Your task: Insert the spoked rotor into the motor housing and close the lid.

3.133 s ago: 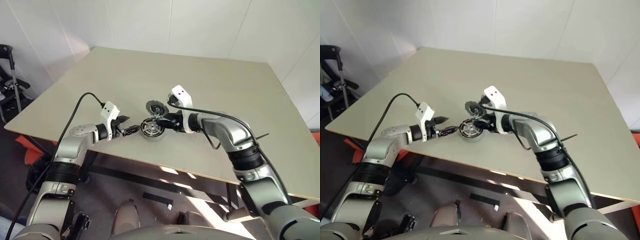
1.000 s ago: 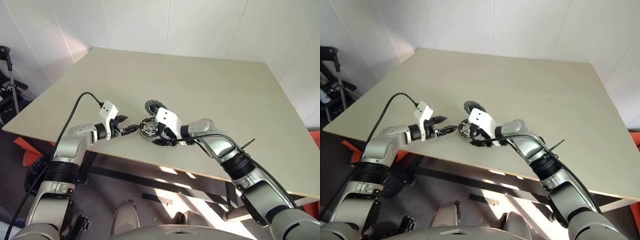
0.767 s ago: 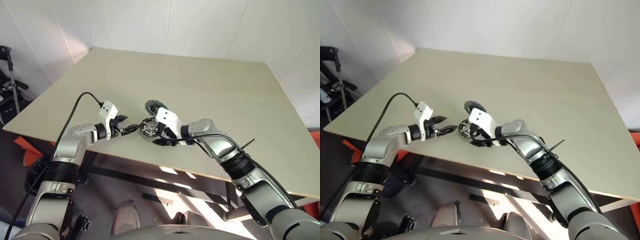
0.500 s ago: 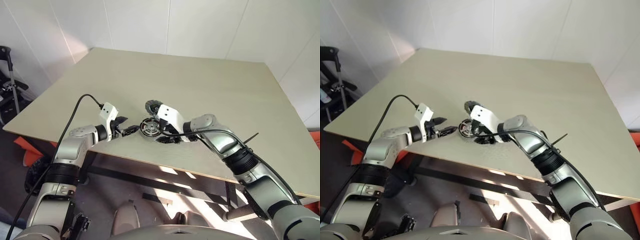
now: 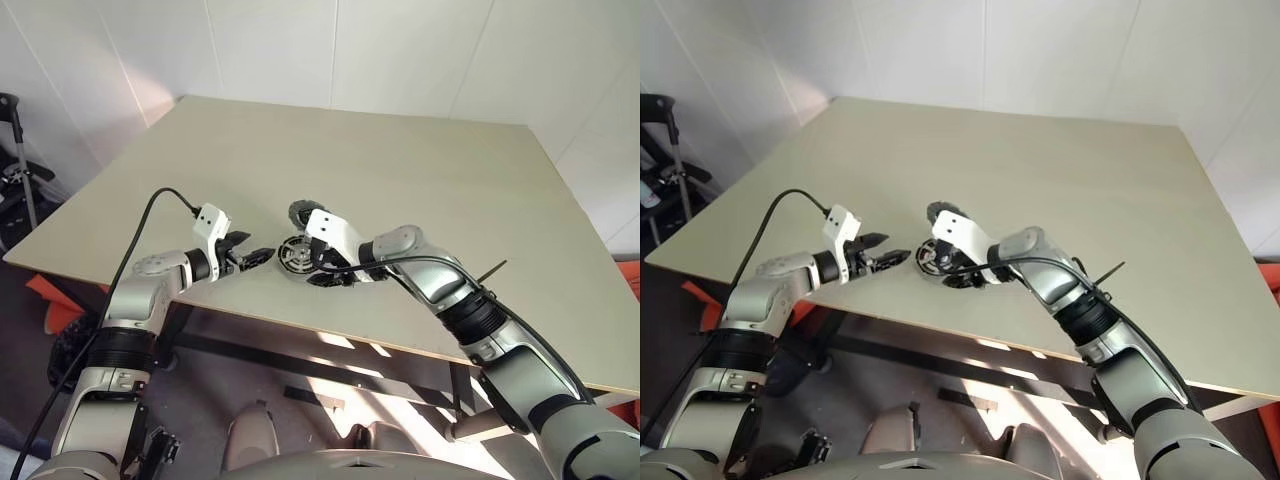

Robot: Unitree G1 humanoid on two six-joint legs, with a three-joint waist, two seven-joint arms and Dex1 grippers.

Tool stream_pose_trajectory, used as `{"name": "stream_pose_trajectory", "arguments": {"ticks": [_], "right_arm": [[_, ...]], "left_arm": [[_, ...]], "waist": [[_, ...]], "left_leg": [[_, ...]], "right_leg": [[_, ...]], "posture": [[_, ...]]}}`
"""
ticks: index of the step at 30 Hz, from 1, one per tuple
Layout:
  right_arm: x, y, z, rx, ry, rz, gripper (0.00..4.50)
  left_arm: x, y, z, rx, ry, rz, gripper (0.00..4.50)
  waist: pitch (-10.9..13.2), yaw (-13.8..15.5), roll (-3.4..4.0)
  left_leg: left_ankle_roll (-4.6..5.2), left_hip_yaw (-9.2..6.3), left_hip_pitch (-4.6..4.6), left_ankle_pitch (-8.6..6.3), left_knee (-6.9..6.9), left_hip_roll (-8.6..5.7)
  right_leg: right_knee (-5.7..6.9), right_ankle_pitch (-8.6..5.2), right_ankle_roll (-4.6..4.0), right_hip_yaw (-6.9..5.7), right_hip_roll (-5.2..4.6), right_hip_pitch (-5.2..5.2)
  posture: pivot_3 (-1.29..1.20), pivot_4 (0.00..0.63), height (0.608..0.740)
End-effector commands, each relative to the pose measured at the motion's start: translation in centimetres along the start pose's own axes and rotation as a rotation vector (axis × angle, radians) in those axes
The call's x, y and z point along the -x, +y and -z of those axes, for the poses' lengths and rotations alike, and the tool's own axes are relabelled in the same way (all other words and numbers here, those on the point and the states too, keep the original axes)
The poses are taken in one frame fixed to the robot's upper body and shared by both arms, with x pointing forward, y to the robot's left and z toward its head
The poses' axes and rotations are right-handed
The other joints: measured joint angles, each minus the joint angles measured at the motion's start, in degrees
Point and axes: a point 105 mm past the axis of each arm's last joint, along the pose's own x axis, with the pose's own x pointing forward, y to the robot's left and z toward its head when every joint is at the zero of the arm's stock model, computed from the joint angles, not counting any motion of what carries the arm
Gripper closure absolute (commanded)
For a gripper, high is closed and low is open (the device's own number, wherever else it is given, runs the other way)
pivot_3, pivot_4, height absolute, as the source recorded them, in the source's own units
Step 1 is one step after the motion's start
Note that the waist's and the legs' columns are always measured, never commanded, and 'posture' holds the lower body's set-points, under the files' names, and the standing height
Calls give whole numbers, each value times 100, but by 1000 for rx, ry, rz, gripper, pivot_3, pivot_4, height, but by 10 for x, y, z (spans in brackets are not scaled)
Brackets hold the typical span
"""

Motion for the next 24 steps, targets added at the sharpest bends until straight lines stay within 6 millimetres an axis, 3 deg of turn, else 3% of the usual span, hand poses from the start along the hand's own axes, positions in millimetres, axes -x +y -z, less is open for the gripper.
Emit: {"name": "stream_pose_trajectory", "arguments": {"ticks": [1, 7, 19, 24], "right_arm": [[3, -11, -11, 32, -25, 42, 2067], [0, -4, -11, 31, -33, 22, 2067], [-1, -8, 10, 38, 16, 39, 2067], [0, -8, 15, 36, 27, 35, 3266]], "left_arm": [[3, -2, -15, -32, -45, 5, 0], [5, -2, -15, -33, -44, 2, 0], [4, -2, -16, -32, -40, -1, 0], [3, -2, -17, -33, -42, 0, 0]], "waist": [[0, -2, 0], [0, 0, 0], [0, 6, 0], [-1, 2, -2]], "left_leg": [[0, 0, 0, 0, 0, 0], [-1, 0, -4, 1, -1, 0], [1, 0, 3, -1, 0, 0], [1, 0, 8, -1, 0, 0]], "right_leg": [[1, 0, 0, 0, 0, 0], [-3, 0, 0, 0, 0, -2], [-2, 0, 0, 0, 0, 5], [-1, 0, 0, 0, 0, 10]], "posture": [[0, 0, 740], [0, 0, 740], [0, 0, 740], [0, 0, 740]]}}
